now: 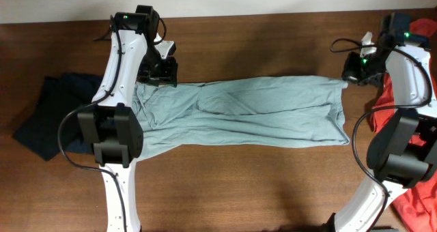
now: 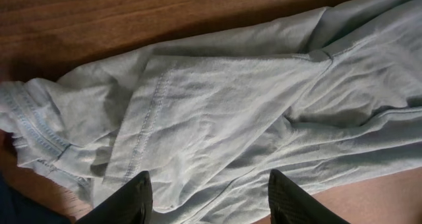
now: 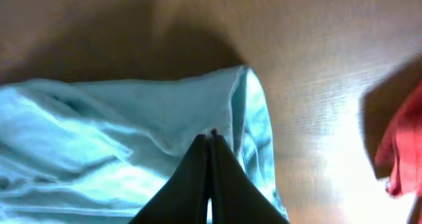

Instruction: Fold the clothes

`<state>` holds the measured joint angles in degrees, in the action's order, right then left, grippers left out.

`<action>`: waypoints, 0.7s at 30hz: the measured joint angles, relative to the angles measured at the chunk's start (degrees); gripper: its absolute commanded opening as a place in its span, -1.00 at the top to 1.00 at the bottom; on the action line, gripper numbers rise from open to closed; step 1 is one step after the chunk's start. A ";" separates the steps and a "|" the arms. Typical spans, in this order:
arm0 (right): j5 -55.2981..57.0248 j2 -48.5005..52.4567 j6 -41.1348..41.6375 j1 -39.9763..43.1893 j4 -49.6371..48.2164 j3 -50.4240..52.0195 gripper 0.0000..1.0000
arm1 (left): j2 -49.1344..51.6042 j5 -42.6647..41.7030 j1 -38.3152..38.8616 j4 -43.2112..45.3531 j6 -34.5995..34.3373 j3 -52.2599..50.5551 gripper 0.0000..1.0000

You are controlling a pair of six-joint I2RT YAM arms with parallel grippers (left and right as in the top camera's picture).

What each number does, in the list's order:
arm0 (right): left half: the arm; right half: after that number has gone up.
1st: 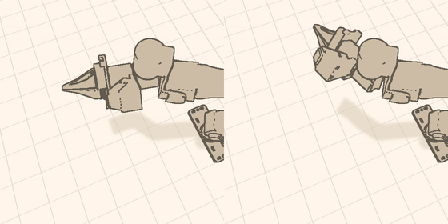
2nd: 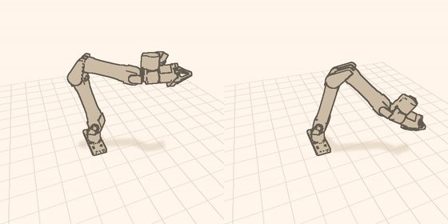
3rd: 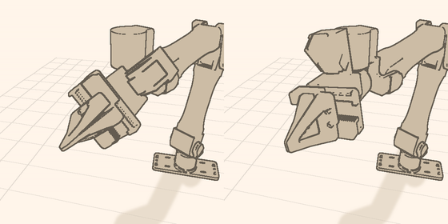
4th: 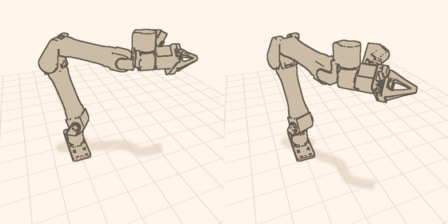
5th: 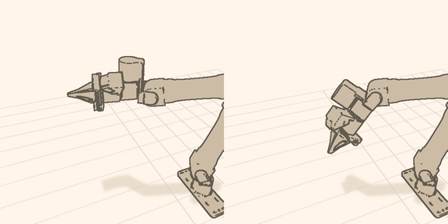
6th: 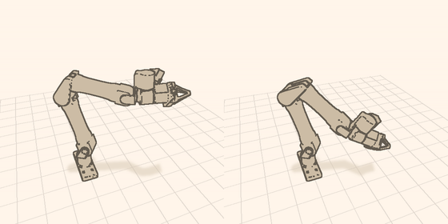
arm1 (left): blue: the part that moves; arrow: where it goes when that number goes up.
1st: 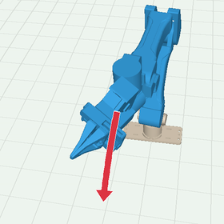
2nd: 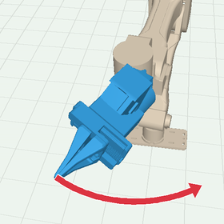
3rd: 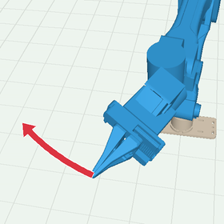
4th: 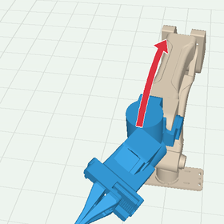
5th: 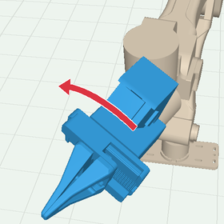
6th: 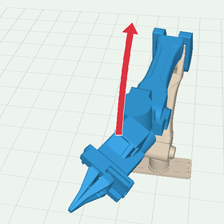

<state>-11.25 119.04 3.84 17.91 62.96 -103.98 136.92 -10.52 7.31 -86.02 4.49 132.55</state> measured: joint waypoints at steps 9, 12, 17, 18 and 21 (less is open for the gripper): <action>7.21 0.00 0.02 0.00 8.02 0.00 0.92 | 0.00 0.02 0.00 -1.55 0.00 0.00 -0.11; 8.66 0.00 0.26 0.02 9.94 0.00 0.91 | 0.00 0.02 0.00 -2.19 0.00 0.00 -0.11; 11.06 0.00 1.20 0.00 11.82 0.00 0.92 | 0.00 0.04 -0.11 -3.41 0.00 0.00 -0.11; 11.41 0.00 1.40 0.00 11.89 0.00 0.92 | 0.00 0.04 -0.17 -3.54 0.00 0.00 -0.11; 11.91 0.00 1.79 0.00 12.55 0.00 0.90 | 0.00 0.07 -0.37 -4.44 0.00 0.00 -0.11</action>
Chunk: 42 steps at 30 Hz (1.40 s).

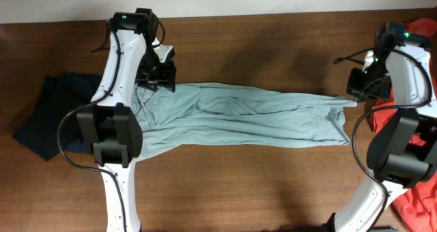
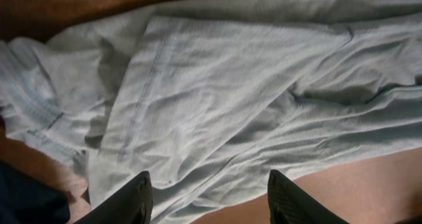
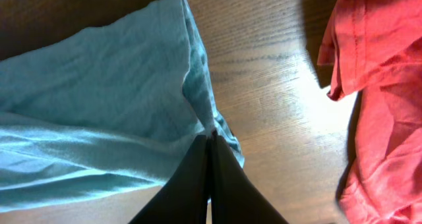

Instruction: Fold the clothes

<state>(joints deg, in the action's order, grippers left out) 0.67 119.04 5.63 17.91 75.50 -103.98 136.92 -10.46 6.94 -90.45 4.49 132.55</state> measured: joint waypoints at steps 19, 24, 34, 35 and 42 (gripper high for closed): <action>-3.41 -0.15 0.15 -0.55 2.71 0.00 0.35 | -2.32 0.59 -1.51 -5.99 0.63 2.69 0.03; -9.70 -3.87 -1.18 -0.57 2.45 0.22 0.31 | -14.03 1.29 -3.80 -5.97 0.63 2.91 0.03; -18.40 -33.03 -3.02 -1.36 1.36 0.22 0.09 | -41.88 9.31 -3.89 -5.53 -2.91 3.28 0.21; -18.73 -35.87 -3.08 -1.95 1.27 0.24 0.04 | -43.41 9.81 -3.76 -4.87 -3.15 2.12 0.21; -18.53 -45.62 -1.03 -6.40 1.27 5.18 -0.33 | -46.01 12.44 -1.14 6.32 -5.27 -18.36 0.08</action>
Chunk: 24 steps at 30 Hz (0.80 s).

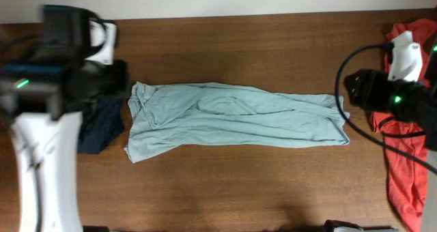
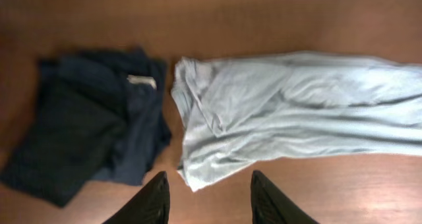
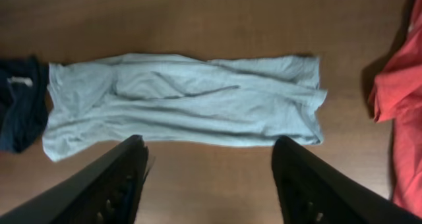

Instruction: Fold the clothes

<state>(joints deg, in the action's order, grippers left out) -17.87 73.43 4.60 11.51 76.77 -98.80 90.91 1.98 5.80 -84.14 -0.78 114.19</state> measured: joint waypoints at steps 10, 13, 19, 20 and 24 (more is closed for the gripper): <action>0.63 3.48 4.48 -0.26 -4.90 17.90 -0.32 | 3.50 -0.28 0.13 35.39 -2.29 -38.91 -0.51; 0.09 3.61 4.70 -0.26 -5.79 20.94 -0.31 | 4.26 -0.26 0.15 44.37 -2.29 -44.02 -0.50; -0.31 3.56 4.68 -0.26 -6.03 22.27 -0.31 | 9.46 -0.24 0.13 52.35 -0.76 -46.62 -0.25; -0.31 3.56 4.68 -0.26 -6.12 22.27 -0.31 | 10.54 -0.26 0.13 53.22 -0.35 -46.64 -0.22; -0.46 3.56 4.72 -0.26 -6.16 22.27 -0.30 | 14.05 -0.28 0.13 55.30 0.22 -46.73 0.03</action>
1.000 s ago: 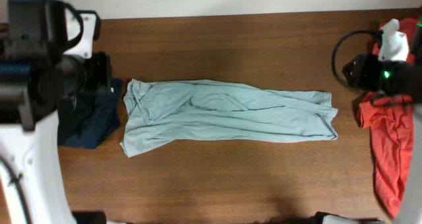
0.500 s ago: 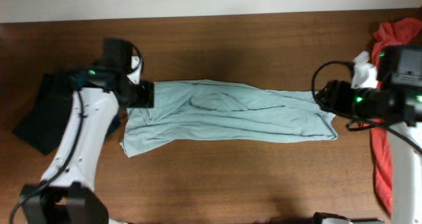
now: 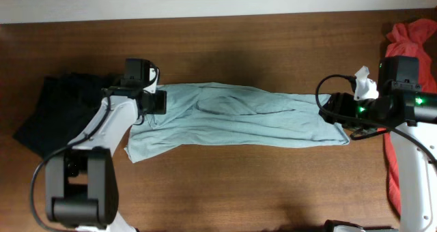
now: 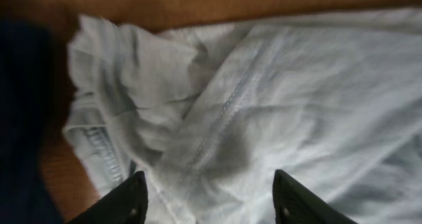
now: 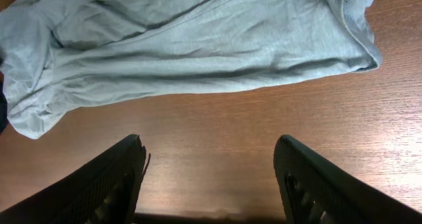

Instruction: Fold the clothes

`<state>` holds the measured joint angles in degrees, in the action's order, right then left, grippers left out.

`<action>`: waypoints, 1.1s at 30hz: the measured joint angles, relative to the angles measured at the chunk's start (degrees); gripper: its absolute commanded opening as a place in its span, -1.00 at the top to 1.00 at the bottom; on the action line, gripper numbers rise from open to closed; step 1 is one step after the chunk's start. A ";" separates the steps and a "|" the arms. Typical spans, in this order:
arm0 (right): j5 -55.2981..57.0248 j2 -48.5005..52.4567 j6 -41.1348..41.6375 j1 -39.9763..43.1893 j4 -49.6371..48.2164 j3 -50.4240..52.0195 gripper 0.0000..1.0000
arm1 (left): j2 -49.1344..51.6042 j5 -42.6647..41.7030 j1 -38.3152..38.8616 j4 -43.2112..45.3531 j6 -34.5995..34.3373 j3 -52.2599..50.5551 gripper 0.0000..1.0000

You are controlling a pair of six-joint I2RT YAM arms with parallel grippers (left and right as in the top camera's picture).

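Note:
A pale blue-green garment [image 3: 235, 116] lies stretched left to right across the brown table [image 3: 239, 184], wrinkled, with a bunched left end [image 4: 119, 112]. My left gripper [image 3: 145, 104] hovers open just over that left end [image 4: 208, 204]; nothing sits between its fingers. My right gripper [image 3: 345, 116] is open at the garment's right end, raised above the table, and its wrist view looks down on the whole garment [image 5: 198, 46] from the near side [image 5: 211, 184].
A dark navy garment [image 3: 51, 116] is heaped at the table's left edge, its edge showing beside the left gripper [image 4: 20, 118]. A red garment [image 3: 410, 37] hangs along the right edge. The table's far edge meets a white wall.
Both arms were pulled back and high over the table; now the left gripper is low over the garment's left end and the right gripper is near its right end. Both stay open.
First the left gripper hovered open at the garment's far left corner while the right was shut on its far right corner. The right then moved that corner nearer, narrowing the cloth. Both arms then stood back, open, with the garment flat. Now both are at its ends.

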<state>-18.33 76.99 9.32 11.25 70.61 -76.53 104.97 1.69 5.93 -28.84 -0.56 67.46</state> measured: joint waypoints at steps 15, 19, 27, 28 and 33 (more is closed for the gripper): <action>-0.02 0.00 0.00 0.00 -0.22 0.00 -0.30 | 2.19 -0.15 0.00 -8.59 1.44 3.34 0.99; -0.02 0.00 -0.04 0.00 -0.26 0.00 -0.30 | 0.83 -0.15 0.00 -13.22 2.51 8.46 0.99; -0.02 0.00 -0.02 0.00 -0.44 0.00 -0.30 | -3.32 0.90 0.00 -19.26 5.22 11.58 0.99; -0.02 0.00 -0.02 0.00 -0.46 0.00 -0.30 | -3.30 1.31 0.00 -19.71 5.44 11.56 0.99; -0.02 0.00 -0.02 0.00 -0.70 0.00 -0.31 | -3.30 2.45 0.02 -20.79 5.73 11.56 0.99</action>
<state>-18.35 76.99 9.30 11.25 69.91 -76.53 101.67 4.14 5.96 -49.63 5.17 79.02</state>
